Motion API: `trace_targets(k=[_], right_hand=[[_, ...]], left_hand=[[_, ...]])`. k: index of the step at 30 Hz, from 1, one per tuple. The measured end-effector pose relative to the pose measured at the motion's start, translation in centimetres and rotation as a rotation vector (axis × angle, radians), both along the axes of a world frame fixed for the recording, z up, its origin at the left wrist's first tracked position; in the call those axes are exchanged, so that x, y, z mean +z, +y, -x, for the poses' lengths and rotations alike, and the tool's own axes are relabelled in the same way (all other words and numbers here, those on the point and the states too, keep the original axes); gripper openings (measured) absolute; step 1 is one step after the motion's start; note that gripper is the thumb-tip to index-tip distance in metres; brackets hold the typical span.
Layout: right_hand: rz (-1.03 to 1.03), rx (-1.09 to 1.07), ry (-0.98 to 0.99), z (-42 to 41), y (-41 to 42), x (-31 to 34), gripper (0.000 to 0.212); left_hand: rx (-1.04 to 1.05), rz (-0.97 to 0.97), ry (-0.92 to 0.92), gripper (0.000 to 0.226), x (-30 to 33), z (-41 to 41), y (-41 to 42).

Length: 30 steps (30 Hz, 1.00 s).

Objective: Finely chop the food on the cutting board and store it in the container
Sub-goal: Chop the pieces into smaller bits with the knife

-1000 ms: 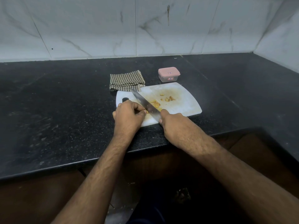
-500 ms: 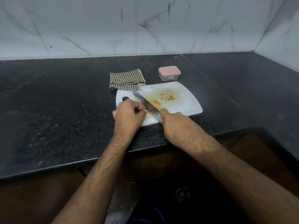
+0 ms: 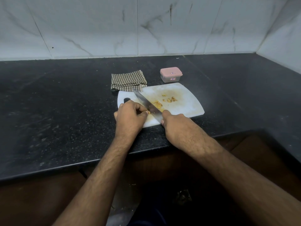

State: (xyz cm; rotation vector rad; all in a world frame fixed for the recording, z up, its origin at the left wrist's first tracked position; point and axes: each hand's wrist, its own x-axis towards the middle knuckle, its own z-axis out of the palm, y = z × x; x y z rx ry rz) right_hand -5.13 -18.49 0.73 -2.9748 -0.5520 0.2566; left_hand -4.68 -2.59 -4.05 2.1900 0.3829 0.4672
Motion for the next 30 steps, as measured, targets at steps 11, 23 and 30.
trace_targets(k=[11, 23, 30], right_hand=[[0.081, 0.026, 0.051, -0.5, 0.9, 1.7, 0.026], [0.092, 0.036, 0.050, -0.1, 1.3, 2.8, 0.035], [0.050, 0.026, 0.022, 0.1, 0.9, 1.4, 0.033]], left_hand=[[-0.009, 0.005, -0.013, 0.014, -0.3, 0.0, 0.1], [-0.020, -0.016, -0.016, 0.021, -0.2, 0.4, 0.0], [-0.012, -0.032, -0.024, 0.029, 0.1, 0.6, -0.2]])
